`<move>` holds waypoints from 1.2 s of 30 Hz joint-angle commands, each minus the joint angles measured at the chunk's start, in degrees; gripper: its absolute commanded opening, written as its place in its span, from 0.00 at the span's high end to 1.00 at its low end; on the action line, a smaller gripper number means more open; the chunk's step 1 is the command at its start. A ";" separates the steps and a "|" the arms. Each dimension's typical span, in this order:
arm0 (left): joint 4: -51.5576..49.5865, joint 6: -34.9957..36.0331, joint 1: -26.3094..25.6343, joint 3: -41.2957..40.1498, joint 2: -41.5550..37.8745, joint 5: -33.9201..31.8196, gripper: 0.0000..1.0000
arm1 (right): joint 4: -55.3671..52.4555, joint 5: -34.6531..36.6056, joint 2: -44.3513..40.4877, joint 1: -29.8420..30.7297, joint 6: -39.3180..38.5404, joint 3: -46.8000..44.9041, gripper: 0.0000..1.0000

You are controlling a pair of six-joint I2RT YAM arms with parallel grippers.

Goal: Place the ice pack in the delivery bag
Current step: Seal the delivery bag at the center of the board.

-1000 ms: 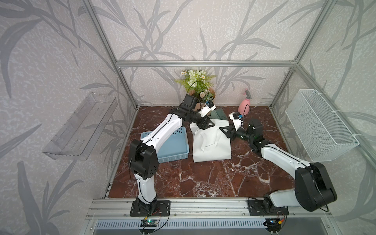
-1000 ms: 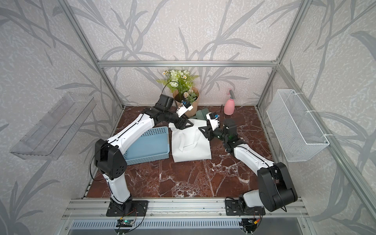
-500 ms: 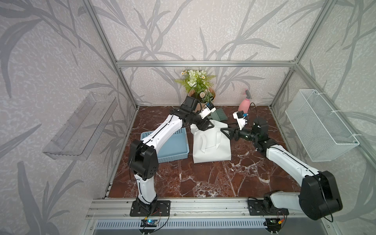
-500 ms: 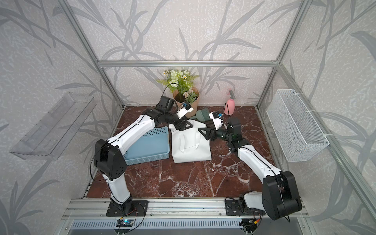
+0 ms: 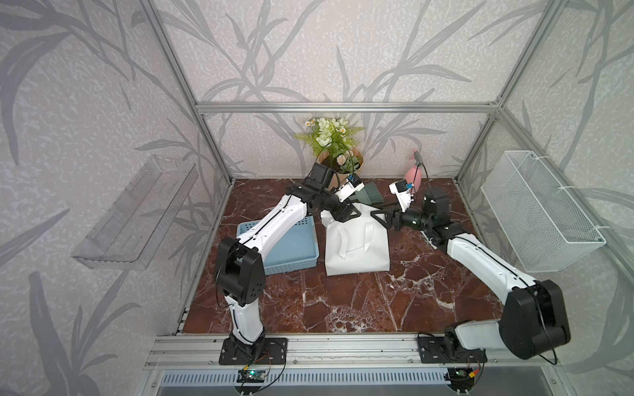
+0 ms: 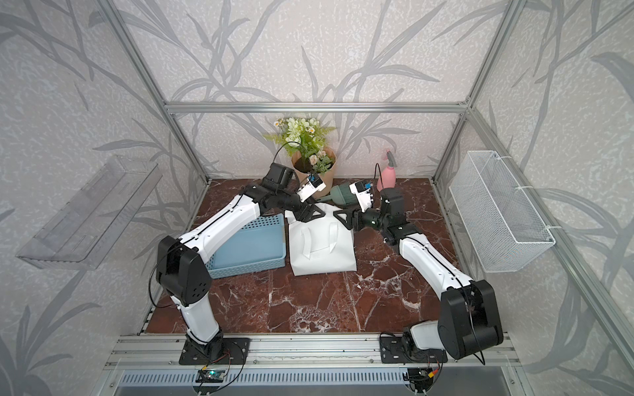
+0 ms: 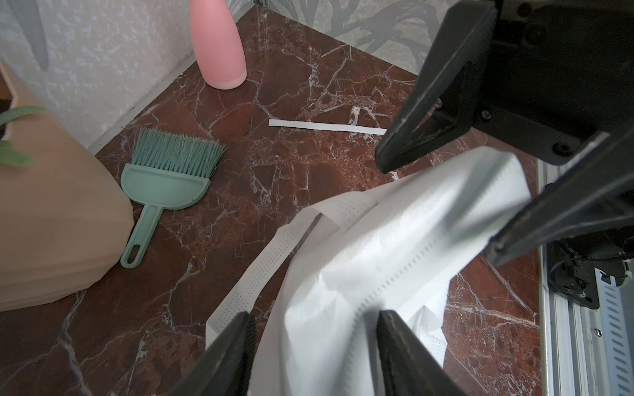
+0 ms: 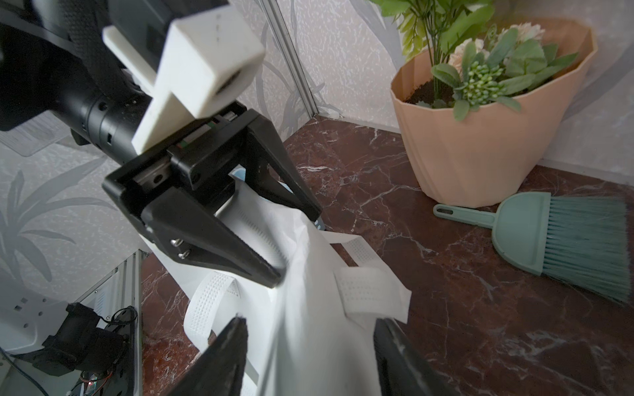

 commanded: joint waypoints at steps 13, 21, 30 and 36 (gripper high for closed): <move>-1.40 1.50 0.04 -1.50 -1.98 -2.06 0.34 | 0.60 -1.68 2.36 -1.28 0.82 -1.42 1.00; 5.08 -4.72 3.30 -6.39 -10.70 -1.65 0.25 | 1.75 0.60 1.73 -1.38 0.21 -1.35 1.00; 31.34 -15.52 12.73 -39.08 -33.84 2.91 0.01 | 3.18 -0.22 3.79 -1.56 2.05 0.44 1.00; 41.18 -18.09 12.96 -47.96 -37.05 8.17 0.00 | 3.48 -1.46 5.20 -1.48 2.80 1.97 1.00</move>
